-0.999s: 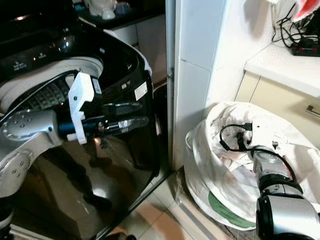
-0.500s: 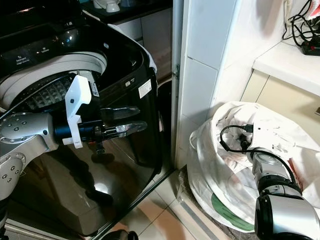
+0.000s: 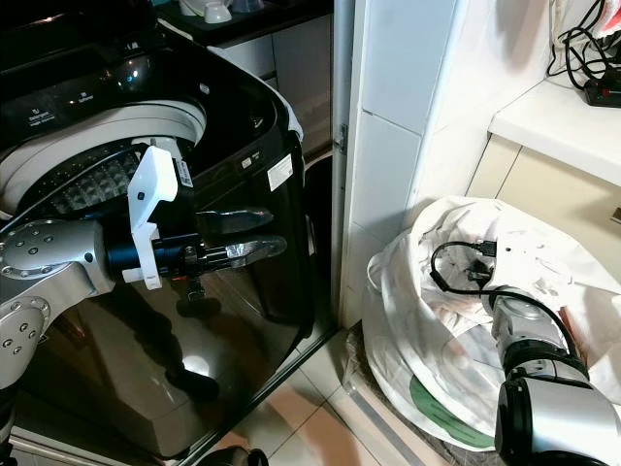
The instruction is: Clothes washing
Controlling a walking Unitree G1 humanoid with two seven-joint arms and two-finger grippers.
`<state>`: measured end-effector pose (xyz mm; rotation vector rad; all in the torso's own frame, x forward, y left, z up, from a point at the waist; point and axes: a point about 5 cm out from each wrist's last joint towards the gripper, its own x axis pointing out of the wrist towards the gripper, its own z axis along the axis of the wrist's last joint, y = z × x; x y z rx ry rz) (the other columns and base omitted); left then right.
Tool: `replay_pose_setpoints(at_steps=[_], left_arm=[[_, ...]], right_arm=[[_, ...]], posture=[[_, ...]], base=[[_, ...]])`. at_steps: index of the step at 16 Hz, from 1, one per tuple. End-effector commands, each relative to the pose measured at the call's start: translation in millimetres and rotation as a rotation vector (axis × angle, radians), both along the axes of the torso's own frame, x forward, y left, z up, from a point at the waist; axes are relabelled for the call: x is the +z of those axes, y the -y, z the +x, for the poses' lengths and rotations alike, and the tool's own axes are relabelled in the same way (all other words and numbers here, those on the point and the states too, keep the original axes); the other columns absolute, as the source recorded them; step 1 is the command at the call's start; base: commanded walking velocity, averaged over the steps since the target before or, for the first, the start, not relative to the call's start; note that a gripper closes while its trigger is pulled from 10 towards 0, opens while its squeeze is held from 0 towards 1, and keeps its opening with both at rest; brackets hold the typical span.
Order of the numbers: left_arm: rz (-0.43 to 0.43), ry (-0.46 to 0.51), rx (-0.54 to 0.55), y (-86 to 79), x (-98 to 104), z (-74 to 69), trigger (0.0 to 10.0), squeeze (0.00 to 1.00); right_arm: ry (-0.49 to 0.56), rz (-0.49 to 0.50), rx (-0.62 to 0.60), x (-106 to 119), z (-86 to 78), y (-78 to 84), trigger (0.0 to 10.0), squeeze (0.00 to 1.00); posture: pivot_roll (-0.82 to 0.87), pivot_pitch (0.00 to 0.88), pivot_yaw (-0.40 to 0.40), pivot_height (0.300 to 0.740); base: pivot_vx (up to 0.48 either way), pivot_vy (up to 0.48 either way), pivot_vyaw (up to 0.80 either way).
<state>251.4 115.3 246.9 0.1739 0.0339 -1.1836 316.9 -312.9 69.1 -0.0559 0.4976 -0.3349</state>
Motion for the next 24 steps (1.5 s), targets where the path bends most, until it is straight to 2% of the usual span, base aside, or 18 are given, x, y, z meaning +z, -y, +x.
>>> replay_pose_setpoints(at_steps=[1, 4, 8, 11, 12, 13, 14, 15, 16, 17, 18, 21, 22, 23, 24], left_arm=[[-0.003, -0.001, -0.006, 0.9, 1.7, 0.3, 10.0, 0.0], [-0.016, 0.0, 0.0, 4.1, -0.6, 2.5, 10.0, 0.0], [-0.051, 0.02, 0.031, 7.6, -3.2, 11.1, 10.0, 0.0], [-0.098, 0.055, 0.065, 13.7, -3.6, 25.8, 10.0, 0.0], [-0.131, 0.077, 0.089, 17.3, -1.4, 34.9, 10.0, 0.0], [-0.142, 0.093, 0.099, 19.2, -1.1, 39.0, 10.0, 0.0], [-0.147, 0.106, 0.108, 21.8, -1.7, 42.2, 10.0, 0.0], [-0.166, 0.118, 0.12, 27.9, -2.5, 47.4, 10.0, 0.0], [-0.172, 0.124, 0.124, 29.9, -2.3, 48.9, 10.0, 0.0], [-0.199, 0.123, 0.145, 35.2, -0.9, 54.2, 10.0, 0.0], [-0.214, 0.12, 0.163, 37.9, 0.6, 57.4, 10.0, 1.0], [-0.276, 0.105, 0.166, 48.1, 6.0, 63.9, 10.0, 1.0], [-0.337, 0.115, 0.16, 56.8, 12.3, 65.6, 10.0, 1.0], [-0.383, 0.124, 0.156, 62.0, 17.5, 65.7, 10.0, 1.0], [-0.412, 0.124, 0.144, 65.0, 20.1, 65.1, 10.0, 1.0]], right_arm=[[0.028, 0.021, -0.008, 7.5, 4.3, 2.0, 0.0, 0.0], [0.047, 0.026, 0.0, 13.5, 7.8, 2.9, 0.0, 0.0], [0.131, 0.057, -0.002, 33.2, 17.3, 7.0, 0.0, 0.0], [0.24, 0.049, 0.037, 67.2, 28.9, 15.0, 0.0, 0.0], [0.304, 0.035, 0.117, 91.0, 33.7, 16.9, 0.0, 0.0], [0.335, 0.024, 0.184, 104.6, 33.9, 15.6, 0.0, 0.0], [0.365, 0.02, 0.246, 120.0, 31.3, 13.5, 0.0, 0.0], [0.407, 0.033, 0.334, 146.9, 22.1, 8.7, 0.0, 0.0], [0.42, 0.058, 0.356, 154.4, 19.2, 6.5, 0.0, 0.0], [0.47, 0.124, 0.424, 176.9, 11.5, -1.4, 0.0, 0.0], [0.493, 0.144, 0.474, 189.0, 7.0, -7.6, 0.0, 0.0], [0.593, 0.244, 0.657, 231.1, -7.2, -45.2, 0.0, 0.0], [0.659, 0.349, 0.794, 254.7, -12.9, -79.9, 0.0, 0.0], [0.695, 0.415, 0.857, 266.5, -15.3, -95.0, 0.0, 0.0], [0.708, 0.445, 0.885, 271.6, -15.9, -101.0, 0.0, 0.0]], posture=[[0.23, 0.059, 0.085, 0.74], [0.2, 0.05, 0.077, 0.74], [0.13, 0.022, 0.068, 0.74], [0.05, 0.0, 0.067, 0.74], [-0.01, 0.0, 0.071, 0.74], [-0.03, 0.0, 0.076, 0.74], [-0.06, 0.0, 0.083, 0.74], [-0.09, 0.0, 0.09, 0.74], [-0.09, 0.0, 0.091, 0.74], [-0.11, 0.0, 0.093, 0.74], [-0.11, 0.0, 0.096, 0.74], [-0.13, 0.0, 0.098, 0.74], [-0.13, 0.0, 0.094, 0.74], [-0.13, 0.0, 0.087, 0.74], [-0.13, 0.0, 0.08, 0.74]], base=[[0.0, 0.0, 0.0], [0.0, 0.0, 0.0], [0.0, 0.0, 0.0], [0.0, 0.0, 0.0], [0.0, 0.0, 0.0], [0.0, 0.0, 0.0], [0.0, 0.0, 0.0], [0.0, 0.0, 0.0], [0.0, 0.0, 0.0], [0.0, 0.0, 0.0], [0.0, 0.0, 0.0], [0.0, 0.0, 0.0], [0.0, 0.0, 0.0], [0.0, 0.0, 0.0], [0.0, 0.0, 0.0]])
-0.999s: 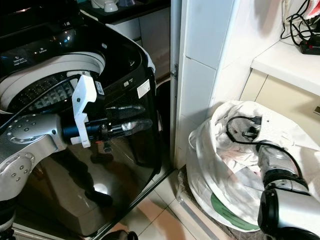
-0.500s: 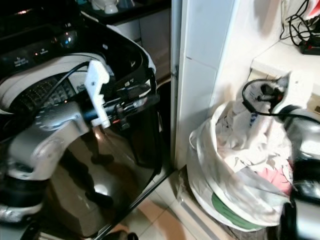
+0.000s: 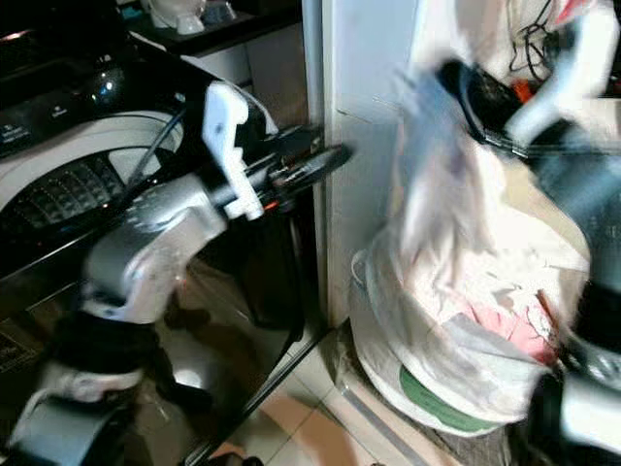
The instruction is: Clothes washing
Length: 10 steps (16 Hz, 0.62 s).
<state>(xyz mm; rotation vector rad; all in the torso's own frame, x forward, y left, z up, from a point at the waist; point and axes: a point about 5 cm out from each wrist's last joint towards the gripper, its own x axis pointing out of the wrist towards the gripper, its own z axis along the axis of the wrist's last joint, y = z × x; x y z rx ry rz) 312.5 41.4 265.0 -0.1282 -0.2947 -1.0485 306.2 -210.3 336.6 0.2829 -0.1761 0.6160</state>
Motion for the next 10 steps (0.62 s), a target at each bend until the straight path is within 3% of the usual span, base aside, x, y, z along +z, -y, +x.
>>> replay_pose_setpoints(at_steps=[1, 3, 4, 5, 8, 10], left_arm=[[-0.049, 0.011, 0.018, -4.5, 6.2, 3.1, 10.0, 1.0], [-0.138, 0.01, -0.051, 2.8, 13.2, -2.0, 10.0, 1.0], [-0.176, 0.001, -0.063, 4.3, 15.4, -2.5, 10.0, 0.76], [-0.199, -0.008, -0.074, 5.1, 16.0, -2.8, 10.0, 0.0], [-0.203, -0.034, -0.103, 7.9, 10.8, -4.6, 10.0, 0.0], [-0.116, -0.021, -0.069, 16.0, -1.0, -5.7, 10.0, 0.0]], right_arm=[[0.03, 0.031, 0.062, 12.0, -6.7, -8.6, 0.0, 0.0], [0.029, 0.086, 0.163, 19.9, -7.7, -25.2, 0.0, 0.0], [0.014, 0.1, 0.203, 21.2, -9.6, -33.3, 0.0, 0.0], [0.002, 0.103, 0.238, 21.4, -11.6, -39.8, 0.0, 0.0], [-0.025, 0.11, 0.281, 21.5, -15.5, -47.0, 0.0, 0.0], [-0.03, 0.123, 0.302, 22.2, -16.9, -50.0, 0.0, 0.0]], posture=[[-0.13, 0.0, 0.08, 0.74], [-0.13, 0.0, 0.059, 0.74], [-0.13, 0.0, 0.051, 0.74], [-0.13, 0.0, 0.046, 0.74], [-0.13, 0.0, 0.039, 0.74], [-0.13, 0.0, 0.038, 0.74]], base=[[0.0, 0.0, 0.0], [0.0, 0.0, 0.0], [0.0, 0.0, 0.0], [0.0, 0.0, 0.0], [0.0, 0.0, 0.0], [0.0, 0.0, 0.0]])
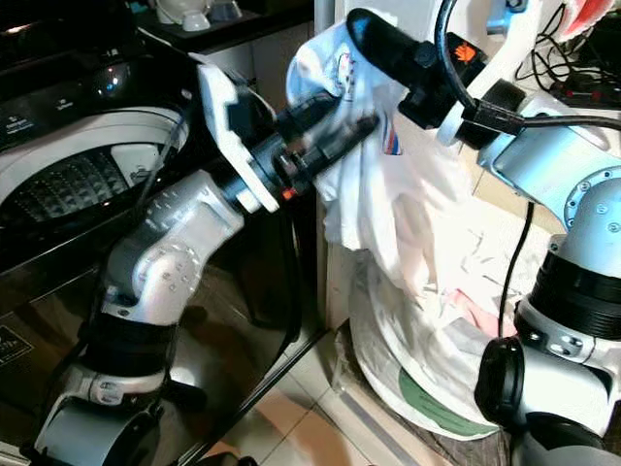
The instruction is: Clothes washing
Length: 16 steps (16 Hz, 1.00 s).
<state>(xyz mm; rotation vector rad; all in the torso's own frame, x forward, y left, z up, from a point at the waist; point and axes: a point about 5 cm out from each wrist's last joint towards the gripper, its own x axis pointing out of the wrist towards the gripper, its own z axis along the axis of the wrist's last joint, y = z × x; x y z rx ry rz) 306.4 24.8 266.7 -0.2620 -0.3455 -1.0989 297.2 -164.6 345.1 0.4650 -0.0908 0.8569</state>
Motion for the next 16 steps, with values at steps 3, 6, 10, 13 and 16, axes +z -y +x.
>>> replay_pose_setpoints(at_steps=[3, 6, 10, 13, 16], left_arm=[[0.112, 0.045, 0.119, 11.9, -10.7, 5.4, 10.0, 0.0], [0.189, 0.071, 0.217, 11.6, -15.8, 14.0, 10.0, 0.0], [0.144, 0.034, 0.307, 0.0, -14.1, 25.3, 0.0, 0.0], [0.14, 0.045, 0.312, -2.3, -14.7, 25.5, 0.0, 0.0], [0.134, 0.048, 0.3, -2.1, -14.7, 25.1, 0.0, 0.0]], right_arm=[[0.055, 0.014, 0.057, 14.6, -10.7, -10.0, 0.0, 0.0], [0.048, 0.016, 0.058, 14.3, -12.1, -11.4, 0.0, 0.0], [0.037, 0.013, 0.041, 13.2, -13.6, -10.9, 0.0, 0.0], [0.031, 0.007, 0.03, 11.9, -14.1, -10.3, 0.0, 0.0], [0.026, 0.006, 0.025, 11.1, -13.9, -10.9, 0.0, 0.0]], posture=[[-0.14, 0.0, 0.041, 0.74], [-0.14, 0.0, 0.044, 0.74], [-0.14, 0.0, 0.044, 0.74], [-0.14, 0.0, 0.04, 0.74], [-0.14, 0.0, 0.04, 0.74]], base=[[0.0, 0.0, 0.0], [0.0, 0.0, 0.0], [0.0, 0.0, 0.0], [0.0, 0.0, 0.0], [0.0, 0.0, 0.0]])
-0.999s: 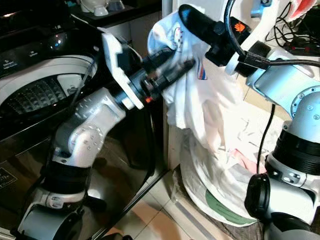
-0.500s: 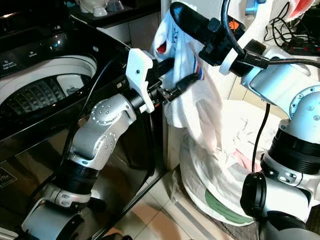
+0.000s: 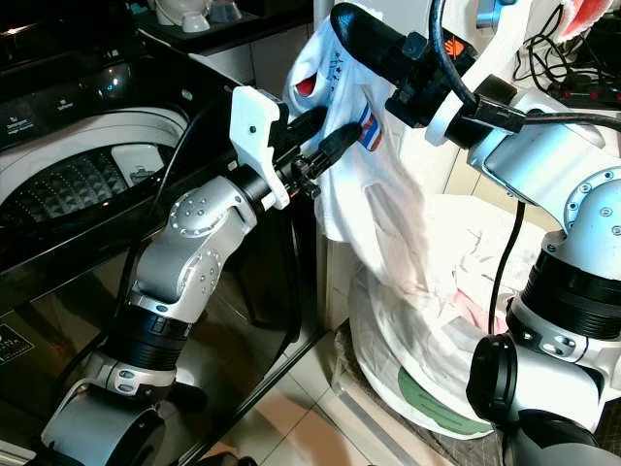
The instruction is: Clothes washing
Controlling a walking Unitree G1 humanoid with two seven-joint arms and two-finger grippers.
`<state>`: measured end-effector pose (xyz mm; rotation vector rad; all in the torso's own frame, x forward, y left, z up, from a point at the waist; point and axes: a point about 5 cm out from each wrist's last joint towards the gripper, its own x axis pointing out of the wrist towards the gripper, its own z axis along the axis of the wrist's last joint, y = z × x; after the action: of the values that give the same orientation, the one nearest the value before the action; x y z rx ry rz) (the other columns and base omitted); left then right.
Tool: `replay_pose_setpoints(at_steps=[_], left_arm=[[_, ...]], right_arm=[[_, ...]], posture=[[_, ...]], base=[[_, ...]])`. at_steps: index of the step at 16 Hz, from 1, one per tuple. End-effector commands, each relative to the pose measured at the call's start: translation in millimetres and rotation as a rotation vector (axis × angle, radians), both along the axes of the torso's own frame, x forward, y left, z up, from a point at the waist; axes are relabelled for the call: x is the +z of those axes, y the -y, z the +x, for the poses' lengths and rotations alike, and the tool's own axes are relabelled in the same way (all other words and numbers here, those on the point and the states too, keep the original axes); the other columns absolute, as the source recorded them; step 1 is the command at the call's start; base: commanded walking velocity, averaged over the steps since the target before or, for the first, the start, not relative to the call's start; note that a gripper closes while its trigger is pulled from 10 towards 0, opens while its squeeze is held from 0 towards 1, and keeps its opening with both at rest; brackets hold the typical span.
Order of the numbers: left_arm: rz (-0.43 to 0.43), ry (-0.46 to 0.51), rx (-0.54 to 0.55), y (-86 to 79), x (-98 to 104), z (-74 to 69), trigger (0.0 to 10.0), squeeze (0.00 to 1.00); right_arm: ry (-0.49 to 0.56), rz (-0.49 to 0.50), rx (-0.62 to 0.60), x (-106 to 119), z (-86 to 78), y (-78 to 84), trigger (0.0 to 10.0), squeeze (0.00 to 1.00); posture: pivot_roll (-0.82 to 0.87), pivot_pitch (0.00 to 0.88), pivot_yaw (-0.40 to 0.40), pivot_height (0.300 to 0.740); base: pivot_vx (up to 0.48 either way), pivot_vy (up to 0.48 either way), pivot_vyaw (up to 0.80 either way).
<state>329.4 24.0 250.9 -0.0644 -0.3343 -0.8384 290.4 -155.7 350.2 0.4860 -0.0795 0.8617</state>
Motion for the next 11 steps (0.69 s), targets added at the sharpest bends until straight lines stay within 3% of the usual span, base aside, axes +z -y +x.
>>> replay_pose_setpoints(at_steps=[1, 11], left_arm=[[-0.001, 0.006, 0.005, -3.1, 1.2, 2.0, 0.0, 0.0], [-0.008, 0.013, -0.007, -10.3, 4.1, 5.6, 0.0, 0.0]], right_arm=[[0.042, -0.01, 0.014, 5.7, -6.8, -2.1, 0.0, 0.0], [0.039, -0.018, -0.008, 4.3, -5.1, -3.0, 0.0, 0.0]], posture=[[-0.14, 0.0, 0.04, 0.74], [-0.13, 0.0, 0.048, 0.74]], base=[[0.0, 0.0, 0.0], [0.0, 0.0, 0.0]])
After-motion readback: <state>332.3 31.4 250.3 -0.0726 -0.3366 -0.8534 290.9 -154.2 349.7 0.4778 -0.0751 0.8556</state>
